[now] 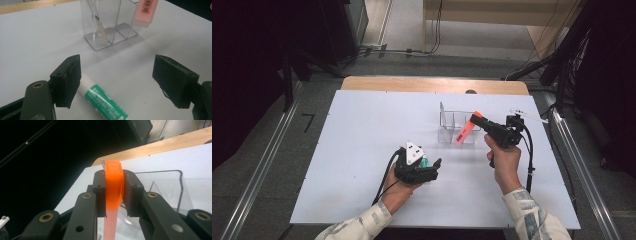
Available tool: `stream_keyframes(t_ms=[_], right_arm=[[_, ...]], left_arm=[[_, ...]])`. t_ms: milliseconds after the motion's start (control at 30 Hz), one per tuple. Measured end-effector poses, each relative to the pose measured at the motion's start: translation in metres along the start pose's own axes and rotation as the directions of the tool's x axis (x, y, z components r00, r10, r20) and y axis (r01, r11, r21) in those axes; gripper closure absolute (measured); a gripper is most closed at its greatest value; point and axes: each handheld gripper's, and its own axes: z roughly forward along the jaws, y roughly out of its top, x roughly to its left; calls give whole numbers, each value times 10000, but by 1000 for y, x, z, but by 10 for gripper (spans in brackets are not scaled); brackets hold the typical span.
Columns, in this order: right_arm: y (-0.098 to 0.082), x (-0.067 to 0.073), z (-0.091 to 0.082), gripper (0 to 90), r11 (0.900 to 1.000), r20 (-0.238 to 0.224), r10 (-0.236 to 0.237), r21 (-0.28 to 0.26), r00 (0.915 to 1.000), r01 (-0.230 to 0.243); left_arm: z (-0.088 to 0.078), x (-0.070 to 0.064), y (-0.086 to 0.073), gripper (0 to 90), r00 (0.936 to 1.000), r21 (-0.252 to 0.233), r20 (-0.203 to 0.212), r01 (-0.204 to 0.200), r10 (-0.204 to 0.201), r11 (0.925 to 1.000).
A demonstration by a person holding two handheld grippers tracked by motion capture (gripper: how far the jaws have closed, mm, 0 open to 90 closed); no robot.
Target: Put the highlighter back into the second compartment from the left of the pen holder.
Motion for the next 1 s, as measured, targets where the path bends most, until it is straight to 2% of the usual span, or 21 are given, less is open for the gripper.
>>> stream_keyframes(t_ms=[433, 1000], right_arm=[[14, -7, -8, 721, 9979, 111, 222, -606, 9997, -215], [20, -15, -9, 721, 9960, 269, 398, -814, 9988, -375]], left_arm=[[-7, 12, -1, 231, 9997, -70, -170, 151, -152, 9999], [-9, 19, -3, 231, 9990, -70, -362, 274, -277, 9996]])
